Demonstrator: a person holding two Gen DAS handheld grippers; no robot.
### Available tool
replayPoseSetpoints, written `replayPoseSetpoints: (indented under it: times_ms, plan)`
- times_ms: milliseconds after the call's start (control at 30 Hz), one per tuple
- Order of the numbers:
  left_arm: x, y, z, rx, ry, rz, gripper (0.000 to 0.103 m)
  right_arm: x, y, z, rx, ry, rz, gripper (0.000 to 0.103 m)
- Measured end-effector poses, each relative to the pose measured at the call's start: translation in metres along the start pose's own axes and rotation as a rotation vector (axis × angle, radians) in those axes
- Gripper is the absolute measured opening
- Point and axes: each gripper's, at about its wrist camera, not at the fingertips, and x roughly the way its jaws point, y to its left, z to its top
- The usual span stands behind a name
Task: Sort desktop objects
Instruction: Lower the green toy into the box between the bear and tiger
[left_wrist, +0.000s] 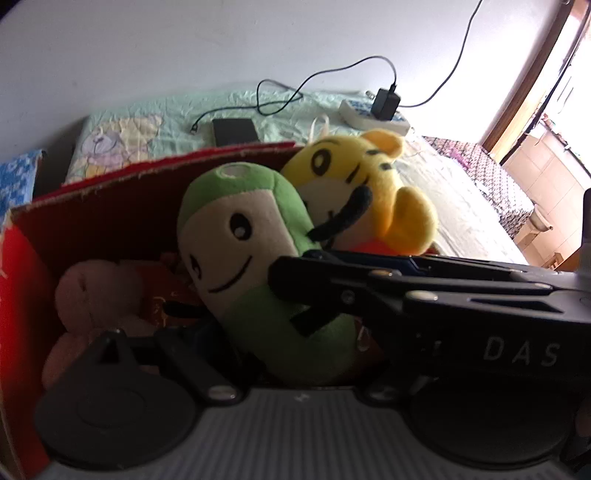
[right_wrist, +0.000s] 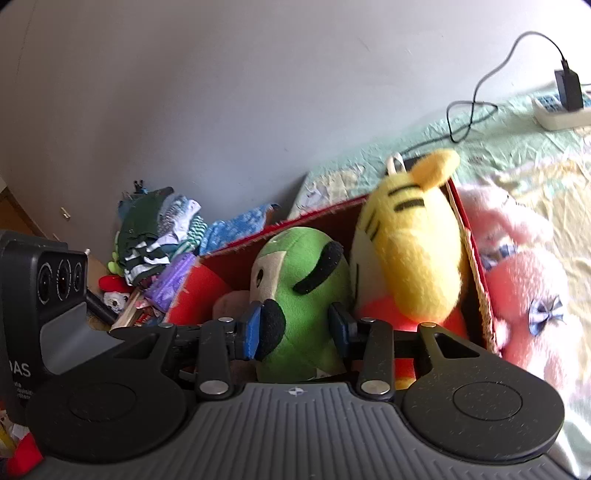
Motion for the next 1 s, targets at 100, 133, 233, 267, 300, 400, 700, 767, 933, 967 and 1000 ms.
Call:
replayPoseSetpoints:
  times_ms: [100,133,233,267,300,400,700,767,933,967,1000]
  plan:
    - [0.005,0.003,0.000,-0.011,0.019,-0.001,0.083,0.006,-0.002,-0.001,0.012,0.010,-0.019,0.043]
    - [0.006,0.004,0.000,-0.015,0.022,-0.001,0.083,0.007,-0.003,-0.001,0.015,0.013,-0.022,0.043]
    - [0.009,0.007,0.000,-0.016,0.032,0.002,0.085,0.011,-0.005,-0.002,0.025,0.023,-0.026,0.044]
    - [0.011,0.007,0.000,-0.016,0.039,0.005,0.086,0.013,-0.005,-0.003,0.028,0.028,-0.028,0.044]
    - [0.013,0.007,0.000,-0.014,0.046,0.008,0.086,0.014,-0.006,-0.003,0.030,0.033,-0.029,0.045]
    - [0.015,0.007,-0.001,-0.007,0.054,0.015,0.086,0.017,-0.007,-0.005,0.042,0.034,-0.023,0.046]
    - [0.019,0.004,0.004,0.009,0.097,0.043,0.086,0.019,-0.012,-0.008,0.082,0.035,-0.004,0.045]
    - [0.019,0.003,0.005,0.014,0.097,0.051,0.086,0.018,-0.011,-0.008,0.078,0.030,-0.005,0.045]
    - [0.020,0.001,0.005,0.027,0.103,0.064,0.086,0.018,-0.011,-0.008,0.074,0.023,-0.005,0.046]
    - [0.020,0.001,0.005,0.031,0.104,0.068,0.086,0.018,-0.011,-0.008,0.074,0.023,-0.005,0.046]
    - [0.020,0.000,0.005,0.035,0.104,0.072,0.086,0.018,-0.010,-0.008,0.072,0.022,-0.005,0.047]
